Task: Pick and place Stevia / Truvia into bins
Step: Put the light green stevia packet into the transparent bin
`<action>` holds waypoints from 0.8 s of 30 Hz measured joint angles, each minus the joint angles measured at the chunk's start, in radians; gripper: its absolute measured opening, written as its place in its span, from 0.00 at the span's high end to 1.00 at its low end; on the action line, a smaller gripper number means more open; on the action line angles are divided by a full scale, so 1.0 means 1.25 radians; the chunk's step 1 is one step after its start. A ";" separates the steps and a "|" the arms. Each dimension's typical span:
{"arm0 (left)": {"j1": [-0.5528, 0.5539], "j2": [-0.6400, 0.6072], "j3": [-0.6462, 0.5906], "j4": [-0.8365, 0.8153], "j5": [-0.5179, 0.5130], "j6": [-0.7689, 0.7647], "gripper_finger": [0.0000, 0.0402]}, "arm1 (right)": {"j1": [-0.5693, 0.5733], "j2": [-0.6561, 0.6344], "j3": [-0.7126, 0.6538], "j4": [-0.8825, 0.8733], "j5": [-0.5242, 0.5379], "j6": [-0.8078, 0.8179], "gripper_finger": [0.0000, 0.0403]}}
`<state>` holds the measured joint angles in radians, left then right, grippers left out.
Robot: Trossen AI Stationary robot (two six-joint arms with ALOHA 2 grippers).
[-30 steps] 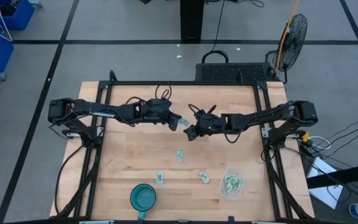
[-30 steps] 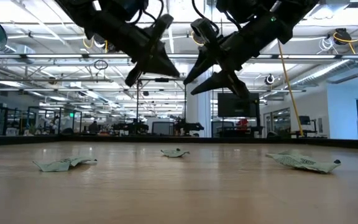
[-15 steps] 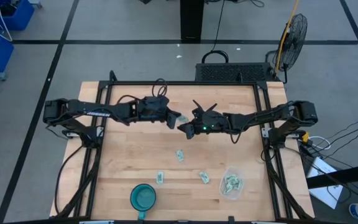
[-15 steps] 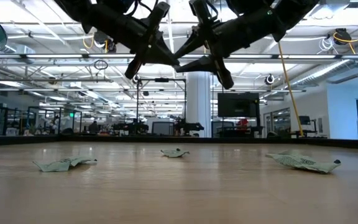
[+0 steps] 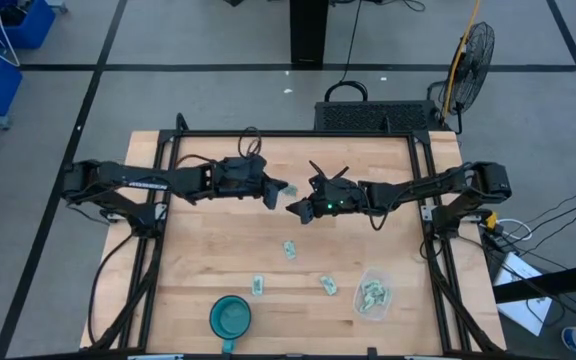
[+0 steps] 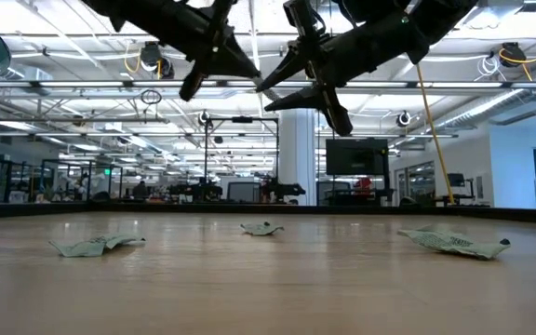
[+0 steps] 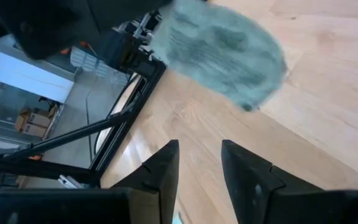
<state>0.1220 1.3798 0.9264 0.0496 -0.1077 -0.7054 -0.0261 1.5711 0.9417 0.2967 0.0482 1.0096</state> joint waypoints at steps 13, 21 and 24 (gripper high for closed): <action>-0.051 -0.072 -0.003 -0.101 -0.031 -0.024 1.00 | -0.020 0.000 0.000 0.086 -0.001 -0.003 0.71; -0.079 -0.072 -0.002 -0.100 -0.062 -0.033 1.00 | -0.022 0.000 0.000 0.120 -0.001 -0.013 0.71; -0.079 -0.072 -0.002 -0.103 -0.062 -0.033 1.00 | -0.022 0.000 0.000 0.158 -0.001 -0.033 0.71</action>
<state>0.0227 1.2892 0.9237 -0.0788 -0.1856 -0.7471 -0.0532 1.5711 0.9421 0.4946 0.0467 0.9677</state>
